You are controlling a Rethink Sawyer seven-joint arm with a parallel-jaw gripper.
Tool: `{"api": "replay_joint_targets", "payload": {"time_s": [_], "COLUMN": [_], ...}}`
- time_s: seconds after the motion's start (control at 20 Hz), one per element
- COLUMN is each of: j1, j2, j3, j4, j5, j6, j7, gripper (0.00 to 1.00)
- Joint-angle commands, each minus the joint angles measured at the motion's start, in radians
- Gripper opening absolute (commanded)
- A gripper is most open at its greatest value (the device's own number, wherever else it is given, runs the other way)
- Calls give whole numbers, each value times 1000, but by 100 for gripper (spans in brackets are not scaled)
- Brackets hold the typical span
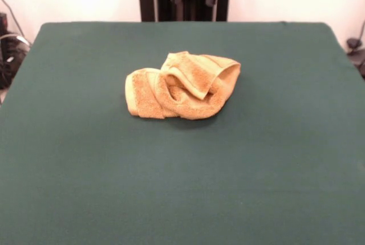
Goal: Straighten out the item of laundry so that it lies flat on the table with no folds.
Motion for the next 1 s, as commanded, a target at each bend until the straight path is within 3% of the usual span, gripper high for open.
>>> {"api": "replay_joint_targets", "payload": {"time_s": [0.05, 1.0], "j1": [5, 4], "j2": [40, 111], "j3": [120, 110], "j4": [94, 135], "j5": [22, 13], "j6": [-74, -138], "j7": [92, 117], "gripper": [100, 100]}}
